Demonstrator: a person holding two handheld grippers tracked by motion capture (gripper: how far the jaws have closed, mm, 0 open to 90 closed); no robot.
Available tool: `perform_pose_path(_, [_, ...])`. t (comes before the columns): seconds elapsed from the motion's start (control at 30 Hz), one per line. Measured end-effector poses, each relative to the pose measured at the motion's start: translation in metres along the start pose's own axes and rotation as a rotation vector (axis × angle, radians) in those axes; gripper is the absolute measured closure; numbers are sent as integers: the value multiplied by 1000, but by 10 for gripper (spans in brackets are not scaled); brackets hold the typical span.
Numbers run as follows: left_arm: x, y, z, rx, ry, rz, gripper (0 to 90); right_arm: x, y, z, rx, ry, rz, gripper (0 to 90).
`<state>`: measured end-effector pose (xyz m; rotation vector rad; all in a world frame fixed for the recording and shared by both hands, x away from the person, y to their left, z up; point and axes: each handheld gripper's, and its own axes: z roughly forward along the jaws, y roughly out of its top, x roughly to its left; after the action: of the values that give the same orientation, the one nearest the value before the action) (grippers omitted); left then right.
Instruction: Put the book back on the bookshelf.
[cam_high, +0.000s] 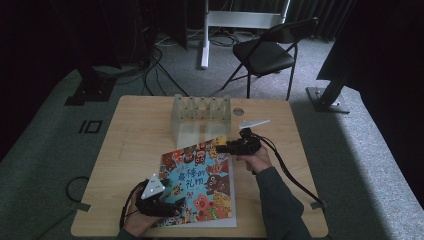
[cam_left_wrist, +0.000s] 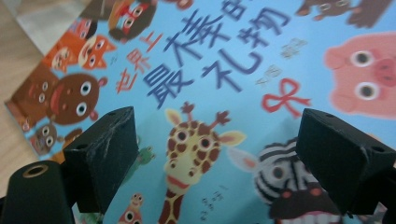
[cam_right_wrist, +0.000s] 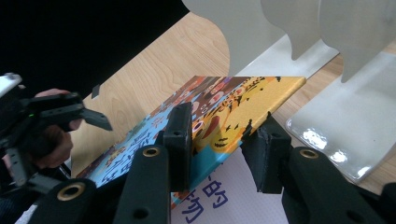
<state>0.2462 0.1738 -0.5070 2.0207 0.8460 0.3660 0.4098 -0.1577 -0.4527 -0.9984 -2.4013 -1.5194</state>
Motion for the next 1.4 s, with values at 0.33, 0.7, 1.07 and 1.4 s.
perform_pose_path(0.33, [9,1,-5,-14,8,-31,131,7,2,-4,-10,-8,-6,646])
perform_pose_path(0.7, [14,1,-8,-18,11,-46,138,14,2,-13,-18,-20,-10,658])
perform_pose_path(1.07, [18,-1,-9,-17,17,-59,138,24,2,-24,-56,-25,-24,679])
perform_pose_path(1.4, [28,-1,-12,-23,12,-88,139,31,2,-34,-99,-23,-32,702])
